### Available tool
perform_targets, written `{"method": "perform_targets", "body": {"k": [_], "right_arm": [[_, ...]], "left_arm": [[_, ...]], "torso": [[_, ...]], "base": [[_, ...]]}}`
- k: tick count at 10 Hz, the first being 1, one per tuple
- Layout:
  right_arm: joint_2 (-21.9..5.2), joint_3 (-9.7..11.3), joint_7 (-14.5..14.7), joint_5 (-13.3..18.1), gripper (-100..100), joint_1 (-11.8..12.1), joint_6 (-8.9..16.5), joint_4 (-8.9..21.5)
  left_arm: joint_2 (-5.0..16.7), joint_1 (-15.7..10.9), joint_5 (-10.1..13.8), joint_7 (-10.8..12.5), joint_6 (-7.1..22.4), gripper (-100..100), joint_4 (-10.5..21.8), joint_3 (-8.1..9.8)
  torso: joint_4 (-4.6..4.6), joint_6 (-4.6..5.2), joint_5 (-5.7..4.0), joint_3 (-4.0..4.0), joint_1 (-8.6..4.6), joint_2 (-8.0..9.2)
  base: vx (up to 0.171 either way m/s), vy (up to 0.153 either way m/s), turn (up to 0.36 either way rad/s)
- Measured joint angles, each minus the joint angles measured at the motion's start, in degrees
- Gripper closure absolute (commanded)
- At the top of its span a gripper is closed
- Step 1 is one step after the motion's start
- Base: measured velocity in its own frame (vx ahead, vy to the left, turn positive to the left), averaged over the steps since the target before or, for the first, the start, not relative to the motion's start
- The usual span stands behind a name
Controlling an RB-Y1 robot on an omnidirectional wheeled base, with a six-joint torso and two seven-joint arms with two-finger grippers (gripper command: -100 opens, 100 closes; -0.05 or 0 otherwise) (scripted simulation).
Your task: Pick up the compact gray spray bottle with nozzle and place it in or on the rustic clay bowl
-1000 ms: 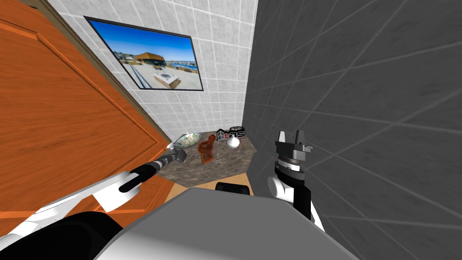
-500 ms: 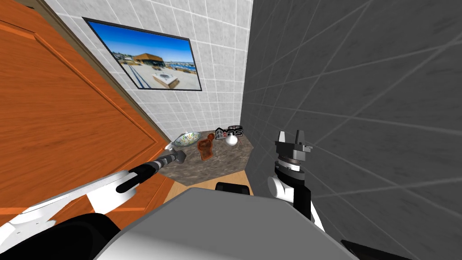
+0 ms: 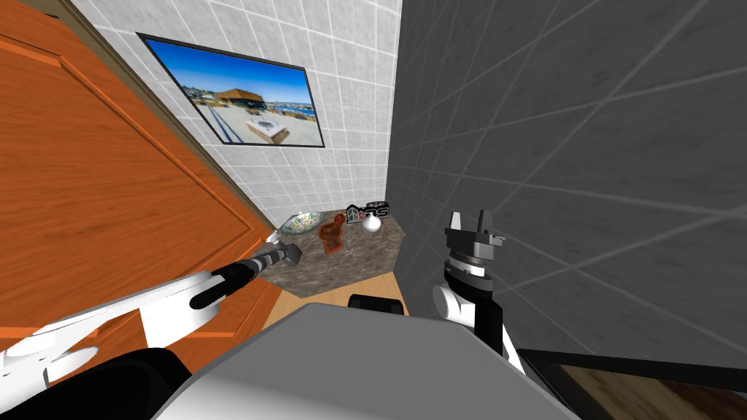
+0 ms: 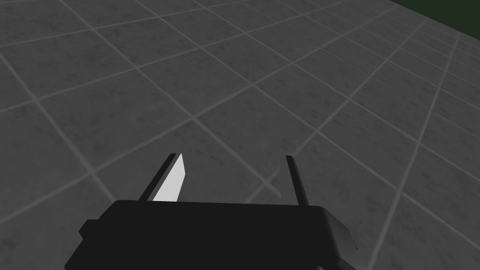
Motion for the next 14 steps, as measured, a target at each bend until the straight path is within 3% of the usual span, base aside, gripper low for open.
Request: {"method": "perform_targets", "body": {"k": [6,9,13,14], "right_arm": [[0.0,0.0,0.0,0.0,0,0.0,0.0,0.0],[0.0,0.0,0.0,0.0,0,0.0,0.0,0.0],[0.0,0.0,0.0,0.0,0,0.0,0.0,0.0],[0.0,0.0,0.0,0.0,0,0.0,0.0,0.0]], "left_arm": [[7.3,3.1,4.1,5.0,9.8,100,-6.3,4.13],[10.0,2.5,5.1,6.3,13.4,100,-8.0,4.93],[14.4,1.2,7.3,7.5,19.0,100,-10.3,7.65],[16.6,-0.7,7.6,8.4,20.8,100,-10.6,6.92]], "torso": [[-0.09,0.06,-0.03,-0.23,0.09,-0.39],[-0.10,0.10,-0.05,-0.26,0.12,-0.46],[-0.13,0.15,-0.10,-0.38,0.06,-0.66],[-0.14,0.20,-0.11,-0.41,0.07,-0.72]], "base": [[0.000,-0.007,-0.031],[0.034,0.005,-0.015],[0.072,0.008,-0.009],[0.078,0.015,-0.026]]}}
